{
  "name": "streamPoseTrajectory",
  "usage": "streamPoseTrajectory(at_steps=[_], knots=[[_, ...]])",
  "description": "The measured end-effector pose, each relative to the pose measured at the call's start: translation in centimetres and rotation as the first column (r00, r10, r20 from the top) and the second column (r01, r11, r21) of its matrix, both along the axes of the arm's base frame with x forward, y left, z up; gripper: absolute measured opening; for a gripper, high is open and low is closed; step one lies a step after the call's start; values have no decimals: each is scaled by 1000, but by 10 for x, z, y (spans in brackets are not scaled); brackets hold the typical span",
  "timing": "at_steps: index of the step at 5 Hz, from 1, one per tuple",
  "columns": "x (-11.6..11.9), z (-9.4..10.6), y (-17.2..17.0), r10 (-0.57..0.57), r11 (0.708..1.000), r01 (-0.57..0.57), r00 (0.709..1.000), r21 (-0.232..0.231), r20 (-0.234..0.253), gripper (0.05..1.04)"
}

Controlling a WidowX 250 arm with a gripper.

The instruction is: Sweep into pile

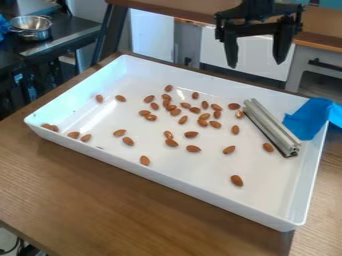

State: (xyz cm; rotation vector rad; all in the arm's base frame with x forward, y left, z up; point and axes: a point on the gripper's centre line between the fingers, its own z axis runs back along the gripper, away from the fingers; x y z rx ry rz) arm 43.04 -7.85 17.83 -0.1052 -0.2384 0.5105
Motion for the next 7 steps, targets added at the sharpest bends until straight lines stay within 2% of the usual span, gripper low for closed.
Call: streamPoseTrajectory(at_steps=[1, 2, 5, 7], knots=[[1, -18, 0, 5, 1000, -4, 999, 7, -44, 1000], [7, -29, -5, 27, 1000, -27, 1000, 10, -10, 1000], [26, -64, -19, 65, 997, -63, 997, 46, -39, 1000], [28, -85, -30, 54, 996, -49, 997, 79, -59, 1000]])
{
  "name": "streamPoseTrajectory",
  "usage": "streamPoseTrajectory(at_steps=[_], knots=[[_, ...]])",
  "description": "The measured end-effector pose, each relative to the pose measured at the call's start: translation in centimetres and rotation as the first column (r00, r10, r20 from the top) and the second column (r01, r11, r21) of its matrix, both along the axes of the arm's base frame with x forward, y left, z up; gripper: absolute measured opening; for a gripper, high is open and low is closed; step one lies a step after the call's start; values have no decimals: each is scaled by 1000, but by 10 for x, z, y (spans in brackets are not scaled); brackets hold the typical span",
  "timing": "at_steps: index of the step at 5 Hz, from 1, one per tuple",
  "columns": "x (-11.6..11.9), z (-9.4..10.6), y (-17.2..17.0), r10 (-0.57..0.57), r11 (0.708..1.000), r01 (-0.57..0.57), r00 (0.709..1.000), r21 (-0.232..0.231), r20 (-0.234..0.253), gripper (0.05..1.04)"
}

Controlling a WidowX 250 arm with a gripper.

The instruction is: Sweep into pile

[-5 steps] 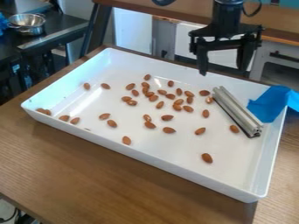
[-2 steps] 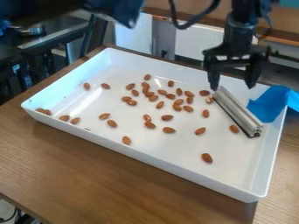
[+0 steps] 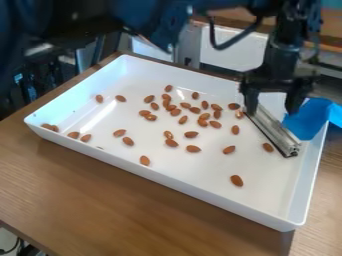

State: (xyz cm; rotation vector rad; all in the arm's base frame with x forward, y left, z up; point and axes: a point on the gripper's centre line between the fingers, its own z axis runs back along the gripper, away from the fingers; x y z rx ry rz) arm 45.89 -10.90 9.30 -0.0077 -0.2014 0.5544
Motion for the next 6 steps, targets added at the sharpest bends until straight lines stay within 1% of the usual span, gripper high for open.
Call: streamPoseTrajectory(at_steps=[1, 2, 3, 4, 5, 6], knots=[[1, -1, -6, -1, 1000, 1, 1000, 1, 10, 1000], [7, -8, -8, 12, 1000, -12, 1000, 3, 14, 1000], [10, -16, -7, 13, 1000, -13, 1000, 23, -17, 1000], [12, -17, -6, 21, 999, -20, 1000, 28, -3, 969], [11, -19, -7, 36, 999, -36, 999, 20, -10, 690], [4, -35, -2, 28, 999, -27, 999, 25, -46, 408]])
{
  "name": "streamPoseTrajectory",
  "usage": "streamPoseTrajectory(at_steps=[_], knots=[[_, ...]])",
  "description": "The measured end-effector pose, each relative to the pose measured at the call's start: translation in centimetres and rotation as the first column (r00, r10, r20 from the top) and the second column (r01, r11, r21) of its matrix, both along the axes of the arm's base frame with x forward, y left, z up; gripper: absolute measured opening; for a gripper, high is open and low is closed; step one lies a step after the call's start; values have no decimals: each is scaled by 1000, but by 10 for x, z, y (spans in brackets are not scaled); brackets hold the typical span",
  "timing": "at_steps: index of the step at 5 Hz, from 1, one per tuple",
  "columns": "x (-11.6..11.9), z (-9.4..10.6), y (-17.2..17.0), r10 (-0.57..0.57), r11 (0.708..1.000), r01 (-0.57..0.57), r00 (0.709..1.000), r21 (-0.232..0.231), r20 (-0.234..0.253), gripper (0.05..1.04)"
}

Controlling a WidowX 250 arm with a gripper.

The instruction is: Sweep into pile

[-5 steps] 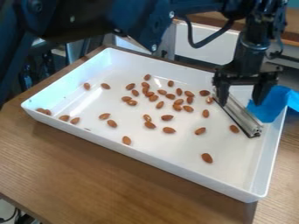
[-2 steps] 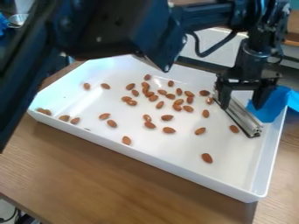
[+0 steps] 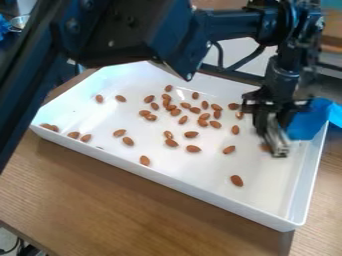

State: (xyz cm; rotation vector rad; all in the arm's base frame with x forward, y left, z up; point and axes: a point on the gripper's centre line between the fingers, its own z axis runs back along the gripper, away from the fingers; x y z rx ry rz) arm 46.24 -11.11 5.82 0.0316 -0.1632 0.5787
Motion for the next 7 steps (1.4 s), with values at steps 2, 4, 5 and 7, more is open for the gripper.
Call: streamPoseTrajectory(at_steps=[2, 4, 5, 7], knots=[[-11, -1, 18, -15, 1000, 15, 1000, -16, -10, 380], [-33, -1, 66, -19, 998, 19, 1000, -52, -5, 380], [-50, -2, 97, 7, 998, -5, 1000, -67, 21, 380], [-89, -3, 171, 48, 997, -43, 997, -69, 64, 380]])
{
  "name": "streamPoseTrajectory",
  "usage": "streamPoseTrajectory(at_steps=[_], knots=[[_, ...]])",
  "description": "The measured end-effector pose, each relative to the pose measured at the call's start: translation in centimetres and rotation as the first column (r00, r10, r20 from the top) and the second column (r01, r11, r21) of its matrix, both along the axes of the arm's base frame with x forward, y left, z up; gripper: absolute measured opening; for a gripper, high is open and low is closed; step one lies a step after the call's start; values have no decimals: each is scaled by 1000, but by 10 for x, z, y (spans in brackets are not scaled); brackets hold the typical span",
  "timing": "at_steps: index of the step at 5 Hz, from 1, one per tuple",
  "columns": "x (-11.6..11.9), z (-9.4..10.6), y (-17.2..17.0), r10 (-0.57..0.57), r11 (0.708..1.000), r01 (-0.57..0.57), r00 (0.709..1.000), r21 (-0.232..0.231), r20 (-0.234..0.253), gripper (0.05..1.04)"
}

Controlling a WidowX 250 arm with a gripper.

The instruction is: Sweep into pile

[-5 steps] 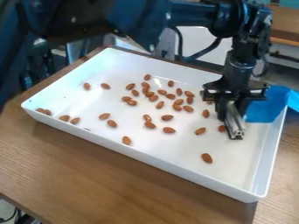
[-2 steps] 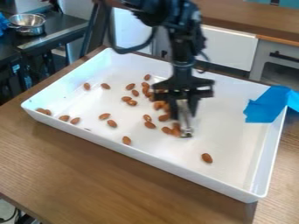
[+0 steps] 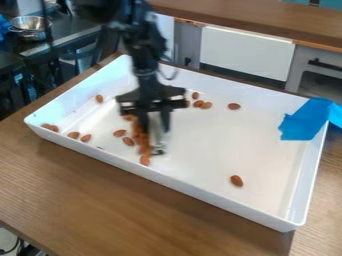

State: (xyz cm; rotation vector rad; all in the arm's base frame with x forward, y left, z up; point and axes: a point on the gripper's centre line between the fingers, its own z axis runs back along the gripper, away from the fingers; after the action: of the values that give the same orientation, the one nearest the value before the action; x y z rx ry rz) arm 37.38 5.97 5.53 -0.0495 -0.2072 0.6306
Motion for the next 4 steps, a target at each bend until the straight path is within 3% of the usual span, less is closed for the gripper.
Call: streamPoseTrajectory(at_steps=[1, 2, 4], knots=[[-20, 0, 27, -15, 1000, 15, 1000, -4, 5, 380], [-43, 0, 75, 14, 1000, -14, 1000, -10, -8, 380], [-53, 10, 80, 3, 999, -4, 1000, -48, -24, 380]])
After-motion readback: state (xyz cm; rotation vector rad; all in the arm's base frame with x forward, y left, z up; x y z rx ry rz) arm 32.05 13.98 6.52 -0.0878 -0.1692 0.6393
